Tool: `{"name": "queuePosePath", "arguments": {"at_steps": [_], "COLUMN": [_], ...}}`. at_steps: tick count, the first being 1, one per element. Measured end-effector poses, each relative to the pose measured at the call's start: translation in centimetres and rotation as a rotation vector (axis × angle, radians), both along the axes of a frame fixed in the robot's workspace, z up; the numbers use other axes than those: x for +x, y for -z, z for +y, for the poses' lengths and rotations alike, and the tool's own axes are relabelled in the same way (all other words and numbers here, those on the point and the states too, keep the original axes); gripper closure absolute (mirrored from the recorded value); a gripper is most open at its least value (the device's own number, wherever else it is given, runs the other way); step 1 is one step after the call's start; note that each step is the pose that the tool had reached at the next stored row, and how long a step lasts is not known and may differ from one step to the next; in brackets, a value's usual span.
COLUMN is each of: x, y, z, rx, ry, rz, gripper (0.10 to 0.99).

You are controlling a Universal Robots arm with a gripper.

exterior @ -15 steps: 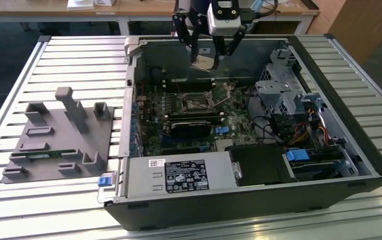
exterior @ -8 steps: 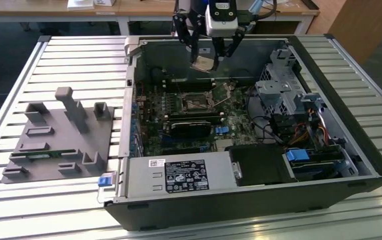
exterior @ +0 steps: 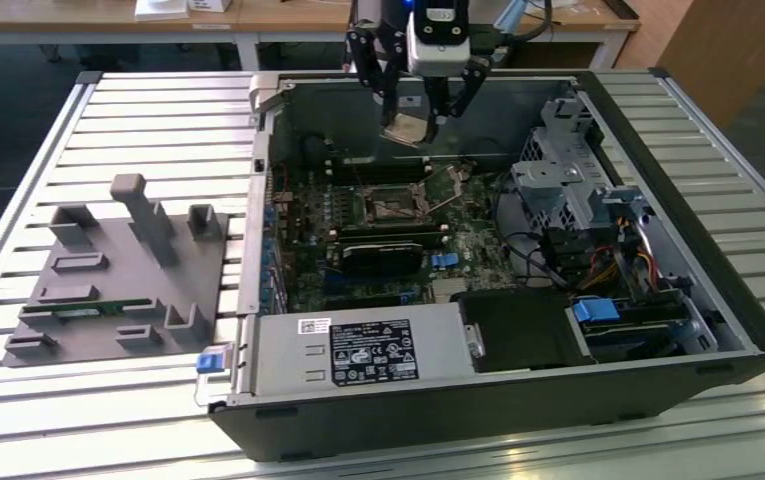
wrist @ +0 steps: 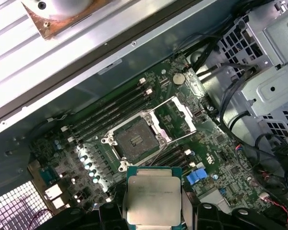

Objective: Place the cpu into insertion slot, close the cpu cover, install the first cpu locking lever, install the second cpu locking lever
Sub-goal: 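Place the cpu into insertion slot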

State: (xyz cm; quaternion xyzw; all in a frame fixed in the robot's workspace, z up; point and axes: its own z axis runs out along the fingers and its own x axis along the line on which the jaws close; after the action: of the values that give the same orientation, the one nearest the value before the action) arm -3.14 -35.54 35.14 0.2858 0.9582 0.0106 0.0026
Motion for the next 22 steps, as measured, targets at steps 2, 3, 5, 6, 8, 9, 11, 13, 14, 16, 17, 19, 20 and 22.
{"name": "queuePosePath", "arguments": {"at_steps": [2, 3, 5, 6, 8, 9, 11, 13, 14, 16, 17, 19, 20, 22], "x": [-0.01, -0.01, -0.01, -0.02, -0.02, -0.02, -0.03, -0.03, -0.03, -0.04, -0.04, -0.04, -0.04, -0.05], "y": [0.09, 0.13, 0.2, 0.23, 0.29, 0.32, 0.38, 0.44, 0.47, 0.52, 0.56, 0.61, 0.64, 0.7], "z": [0.0, 0.0, 0.0, 0.01, 0.02, 0.02, 0.04, 0.05, 0.05, 0.06, 0.07, 0.08, 0.08, 0.09], "rx": [0.0, -0.001, -0.001, -0.001, -0.001, -0.001, -0.001, -0.002, -0.002, -0.002, -0.002, -0.002, -0.002, -0.002], "ry": [0.011, 0.017, 0.028, 0.033, 0.041, 0.045, 0.054, 0.062, 0.066, 0.075, 0.079, 0.087, 0.092, 0.1], "rz": [0.0, 0.0001, 0.0, 0.0, 0.0001, 0.0001, 0.0001, 0.0001, 0.0, 0.0001, 0.0, 0.0001, 0.0, 0.0001], "gripper": [0.549, 0.549, 0.549, 0.549, 0.549, 0.549, 0.549, 0.549, 0.549, 0.549, 0.549, 0.549, 0.549, 0.549]}}
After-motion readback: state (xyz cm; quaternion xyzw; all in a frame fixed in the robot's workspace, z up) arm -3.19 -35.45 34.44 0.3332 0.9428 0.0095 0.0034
